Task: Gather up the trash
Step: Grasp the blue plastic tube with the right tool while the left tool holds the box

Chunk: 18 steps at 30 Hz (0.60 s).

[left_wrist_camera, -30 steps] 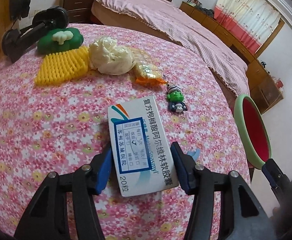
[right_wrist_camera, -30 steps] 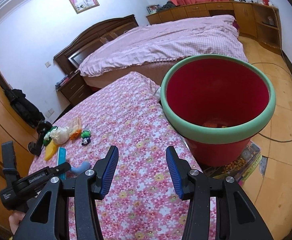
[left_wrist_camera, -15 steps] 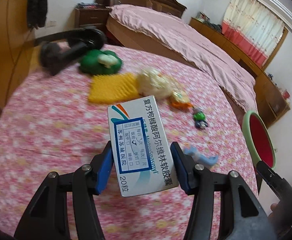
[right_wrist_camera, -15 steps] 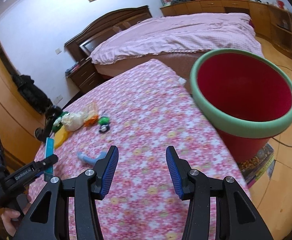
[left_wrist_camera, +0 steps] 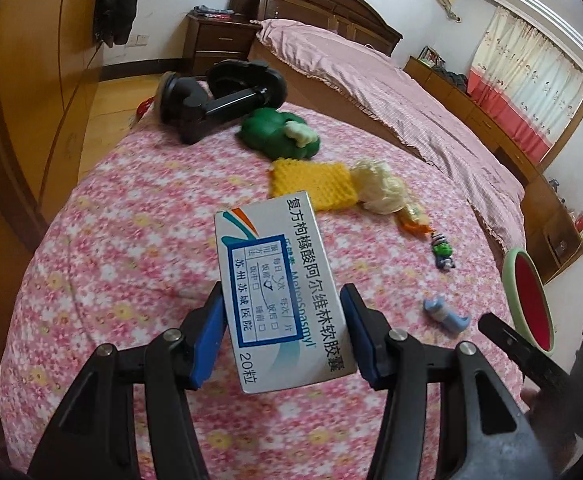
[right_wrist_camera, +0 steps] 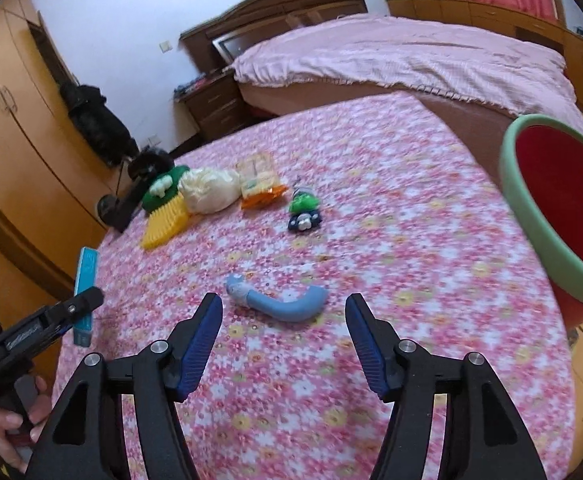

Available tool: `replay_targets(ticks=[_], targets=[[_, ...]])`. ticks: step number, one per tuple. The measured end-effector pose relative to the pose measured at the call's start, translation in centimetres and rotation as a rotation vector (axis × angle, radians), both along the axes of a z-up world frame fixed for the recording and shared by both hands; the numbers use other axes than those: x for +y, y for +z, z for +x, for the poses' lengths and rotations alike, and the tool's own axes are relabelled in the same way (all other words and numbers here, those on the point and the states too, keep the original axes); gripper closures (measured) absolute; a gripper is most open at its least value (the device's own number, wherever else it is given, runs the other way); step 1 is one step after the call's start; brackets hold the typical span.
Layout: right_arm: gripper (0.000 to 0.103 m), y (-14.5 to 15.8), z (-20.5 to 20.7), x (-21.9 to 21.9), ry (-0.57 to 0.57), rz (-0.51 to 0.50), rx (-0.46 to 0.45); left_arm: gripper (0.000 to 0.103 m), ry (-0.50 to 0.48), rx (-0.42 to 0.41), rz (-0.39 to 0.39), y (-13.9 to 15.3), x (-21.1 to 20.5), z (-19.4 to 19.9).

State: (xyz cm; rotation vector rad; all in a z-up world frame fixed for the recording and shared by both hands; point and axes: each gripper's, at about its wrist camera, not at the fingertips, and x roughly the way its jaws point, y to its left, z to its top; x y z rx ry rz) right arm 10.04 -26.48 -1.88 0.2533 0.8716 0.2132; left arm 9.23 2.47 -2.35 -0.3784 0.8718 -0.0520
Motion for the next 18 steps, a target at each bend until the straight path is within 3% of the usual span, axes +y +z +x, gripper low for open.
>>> replay_targets(ticks=[4, 8, 18], targets=[[0.024, -1.1, 1.0, 1.2, -0.023, -0.044, 0.001, 0.046, 0.023, 0.009, -0.013, -0.6, 1.1, -0.3], [0.023, -2.2, 1.6, 2.2, -0.009, -0.024, 0.026, 0.046, 0.035, 0.01, -0.024, -1.0, 1.7, -0.5], [0.023, -3.5, 2.5, 5.1, -0.075, -0.166, 0.046, 0.046, 0.032, 0.007, -0.039, -1.2, 2.2, -0.6]])
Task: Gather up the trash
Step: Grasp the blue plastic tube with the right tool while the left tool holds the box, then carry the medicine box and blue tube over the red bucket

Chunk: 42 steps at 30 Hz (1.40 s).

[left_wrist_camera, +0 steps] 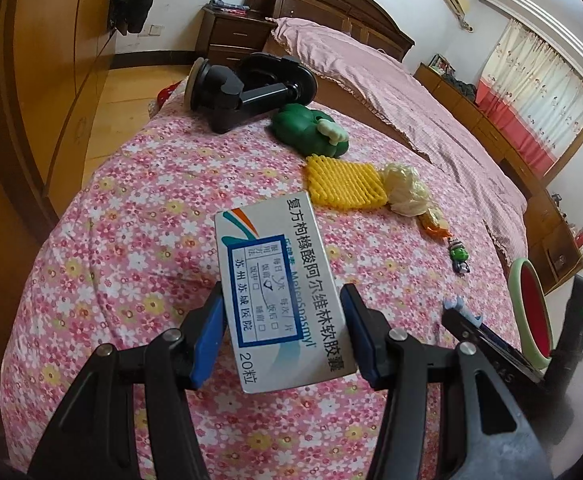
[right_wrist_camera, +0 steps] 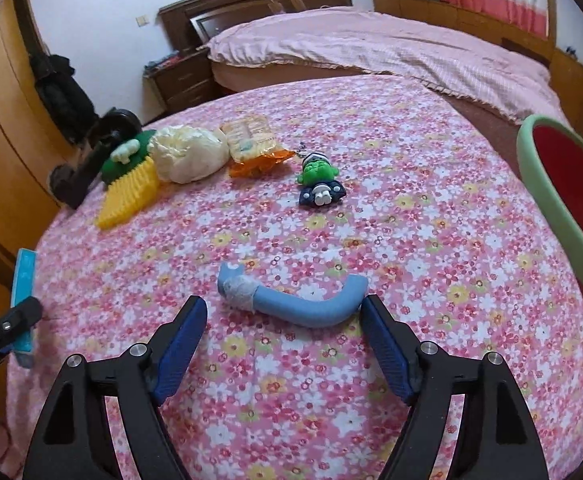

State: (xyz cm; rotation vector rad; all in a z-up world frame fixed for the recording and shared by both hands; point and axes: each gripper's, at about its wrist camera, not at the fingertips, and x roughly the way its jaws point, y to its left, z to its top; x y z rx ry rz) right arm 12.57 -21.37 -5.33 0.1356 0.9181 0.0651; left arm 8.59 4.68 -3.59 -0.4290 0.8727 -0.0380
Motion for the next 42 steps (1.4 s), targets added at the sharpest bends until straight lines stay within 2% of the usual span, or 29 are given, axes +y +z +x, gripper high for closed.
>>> replay_targets(ticks=[5, 8, 11, 19, 25, 37, 42], targets=[[0.023, -0.2, 0.2, 0.5, -0.038, -0.031, -0.01, 0.047, -0.025, -0.015, 0.024, 0.2, -0.6, -0.4], [0.029, -0.2, 0.4, 0.8, -0.046, -0.054, -0.009, 0.047, -0.038, -0.022, 0.03, 0.4, -1.1, -0.5], [0.029, -0.3, 0.5, 1.1, -0.043, -0.072, -0.02, 0.046, -0.052, -0.013, 0.025, 0.5, -1.4, -0.3], [0.03, 0.3, -0.8, -1.3, -0.041, 0.057, -0.014, 0.046, -0.075, -0.013, 0.031, 1.1, -2.7, 0.3], [0.03, 1.9, -2.8, -3.6, -0.065, 0.122, -0.049, 0.046, -0.104, -0.015, 0.025, 1.5, -4.1, 0.3], [0.03, 6.7, -6.2, -9.3, -0.14, 0.167, -0.168, 0.046, -0.208, -0.065, 0.04, 4.4, -8.9, 0.2], [0.03, 8.2, -6.6, -12.3, -0.183, 0.168, -0.196, 0.047, -0.28, -0.067, 0.019, 5.1, -11.4, 0.8]])
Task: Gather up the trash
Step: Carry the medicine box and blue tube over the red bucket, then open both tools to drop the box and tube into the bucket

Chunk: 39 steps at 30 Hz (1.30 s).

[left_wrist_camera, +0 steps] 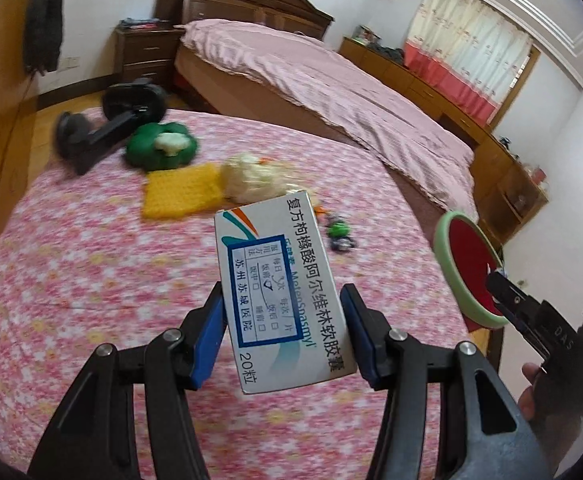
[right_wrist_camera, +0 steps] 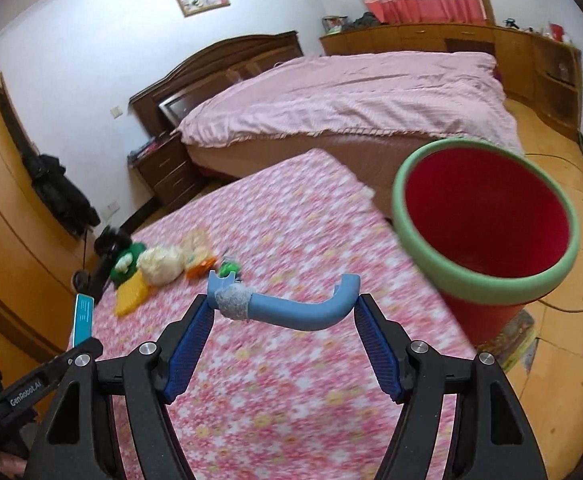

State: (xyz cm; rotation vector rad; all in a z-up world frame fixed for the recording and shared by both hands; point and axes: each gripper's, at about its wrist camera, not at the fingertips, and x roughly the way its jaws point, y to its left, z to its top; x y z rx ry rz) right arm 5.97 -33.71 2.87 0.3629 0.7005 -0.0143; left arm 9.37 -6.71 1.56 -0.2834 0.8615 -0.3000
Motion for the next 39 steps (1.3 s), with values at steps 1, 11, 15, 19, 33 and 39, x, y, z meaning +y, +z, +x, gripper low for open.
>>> replay_targets(ticks=[1, 11, 15, 19, 33, 39], targets=[[0.03, 0.2, -0.1, -0.6, -0.01, 0.0, -0.003, 0.047, -0.013, 0.001, 0.0, 0.1, -0.5, 0.1], [0.03, 1.6, -0.2, -5.5, -0.072, 0.0, -0.028, 0.047, -0.132, 0.006, 0.002, 1.2, -6.7, 1.9], [0.03, 1.9, -0.1, -7.3, -0.085, -0.009, -0.032, 0.047, -0.181, 0.013, 0.01, 1.4, -9.6, 2.9], [0.03, 1.7, 0.2, -9.4, -0.108, -0.003, -0.028, 0.047, -0.229, 0.021, 0.022, 1.5, -12.8, 4.1], [0.03, 0.0, 0.0, -17.8, -0.261, 0.039, 0.007, 0.047, -0.461, 0.01, 0.052, 1.2, -24.5, 5.7], [0.03, -1.5, 0.9, -19.9, -0.278, 0.057, 0.04, 0.047, -0.533, 0.024, 0.07, -0.1, -28.6, 5.9]])
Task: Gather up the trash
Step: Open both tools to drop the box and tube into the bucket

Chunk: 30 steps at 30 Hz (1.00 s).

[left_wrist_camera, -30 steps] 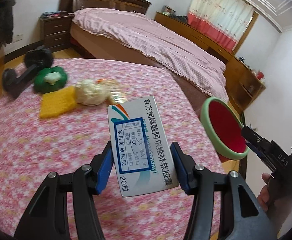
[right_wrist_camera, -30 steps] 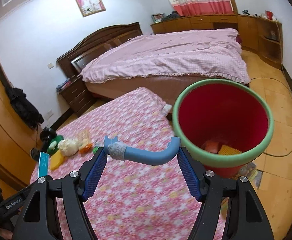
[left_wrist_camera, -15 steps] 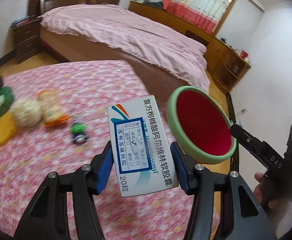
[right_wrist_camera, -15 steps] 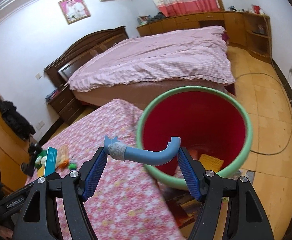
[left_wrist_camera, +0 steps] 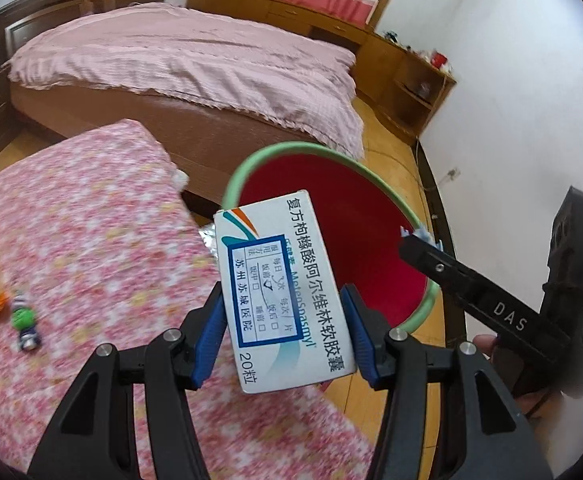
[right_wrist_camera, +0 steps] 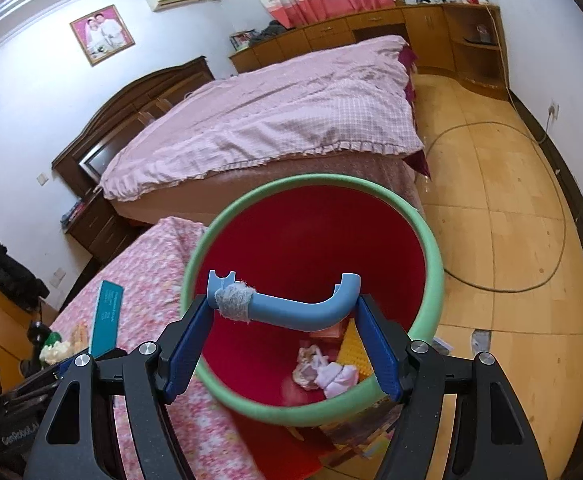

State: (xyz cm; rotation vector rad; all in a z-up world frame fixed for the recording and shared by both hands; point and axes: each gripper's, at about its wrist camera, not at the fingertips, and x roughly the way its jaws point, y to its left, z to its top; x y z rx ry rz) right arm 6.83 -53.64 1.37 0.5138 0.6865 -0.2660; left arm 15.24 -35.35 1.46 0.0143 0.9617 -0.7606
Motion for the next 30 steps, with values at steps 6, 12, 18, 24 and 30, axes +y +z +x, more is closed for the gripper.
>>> replay_targets(ticks=[6, 12, 18, 24, 30], targets=[[0.03, -1.0, 0.5, -1.1, -0.011, 0.014, 0.01, 0.046, -0.041, -0.002, 0.021, -1.0, -2.8, 0.1], [0.028, -1.7, 0.9, -2.5, -0.024, 0.049, 0.012, 0.046, -0.015, -0.046, 0.051, -1.4, -3.7, 0.8], [0.028, -2.5, 1.0, -3.5, -0.041, 0.062, 0.026, 0.043, -0.003, -0.039, 0.038, -1.7, -3.7, 1.4], [0.028, -2.2, 0.8, -3.2, -0.03, 0.054, 0.021, 0.043, 0.019, -0.029, 0.031, -1.4, -2.6, 1.3], [0.028, -1.6, 0.2, -2.8, -0.034, 0.04, 0.006, 0.043, 0.062, -0.027, 0.021, -1.0, -0.6, 1.0]])
